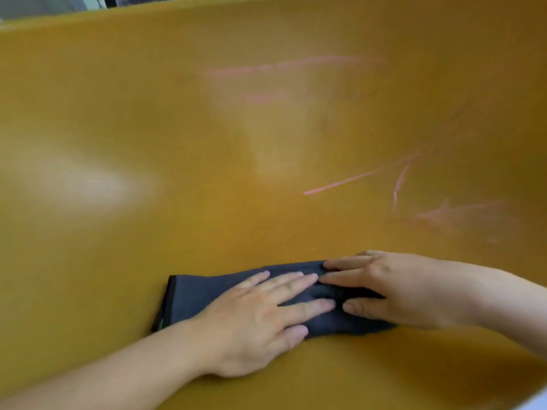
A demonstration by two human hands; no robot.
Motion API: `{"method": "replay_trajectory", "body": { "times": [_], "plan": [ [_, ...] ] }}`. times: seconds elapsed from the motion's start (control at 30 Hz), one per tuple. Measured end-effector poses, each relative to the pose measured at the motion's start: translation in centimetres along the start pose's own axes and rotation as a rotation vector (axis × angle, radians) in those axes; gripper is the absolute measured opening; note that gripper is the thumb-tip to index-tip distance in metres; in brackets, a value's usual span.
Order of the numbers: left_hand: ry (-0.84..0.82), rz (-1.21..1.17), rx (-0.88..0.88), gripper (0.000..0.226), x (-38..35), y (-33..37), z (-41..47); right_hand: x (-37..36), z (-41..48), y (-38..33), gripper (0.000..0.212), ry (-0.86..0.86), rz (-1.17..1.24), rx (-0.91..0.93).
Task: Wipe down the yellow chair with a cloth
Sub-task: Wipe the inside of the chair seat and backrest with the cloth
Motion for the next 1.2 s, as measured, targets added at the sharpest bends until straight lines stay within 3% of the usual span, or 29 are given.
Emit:
{"method": "replay_trajectory", "body": {
  "times": [0.23,0.43,0.57,0.7,0.8,0.9,0.97,1.1,1.2],
  "plan": [
    [0.268,0.185,0.379,0.045,5.3,-8.9,4.4,1.6,5.0,4.0,0.065,0.145,-0.118,-0.255],
    [0.666,0.242,0.696,0.046,10.9,-14.5,4.5,-0.2,6.0,3.4,0.055,0.171,-0.107,-0.235],
    [0.710,0.146,0.645,0.050,10.7,-11.7,6.5,2.2,5.6,4.0,0.039,0.382,-0.012,-0.333],
    [0.512,-0.042,0.534,0.051,8.3,-6.5,8.1,3.9,5.0,6.0,0.050,0.497,0.115,-0.420],
    [0.382,0.034,0.413,0.048,6.0,-1.7,8.2,3.5,5.3,6.2,0.051,0.437,0.143,-0.375],
    [0.526,0.327,0.313,0.038,7.5,-1.2,8.2,3.4,5.4,6.2,0.032,0.401,0.092,-0.366],
    [0.652,0.395,0.286,0.035,9.5,-3.8,8.4,3.6,5.2,6.5,0.030,0.400,0.163,-0.361],
    [0.826,0.138,0.402,0.059,13.2,-9.7,9.1,3.0,5.7,5.2,0.042,0.308,0.296,-0.251],
    [0.834,0.112,0.442,0.065,13.5,-9.8,11.2,2.8,5.5,5.9,0.037,0.304,0.245,-0.323]
  ]
}}
Point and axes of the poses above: each hand's wrist, its own z-axis towards the middle knuckle, its own x-axis out of the back of the hand, y = z × x, the point moved 8 cm from there along z, towards the middle knuckle, and after that the axes turned 11 degrees about -z, right-handed, at the moved point
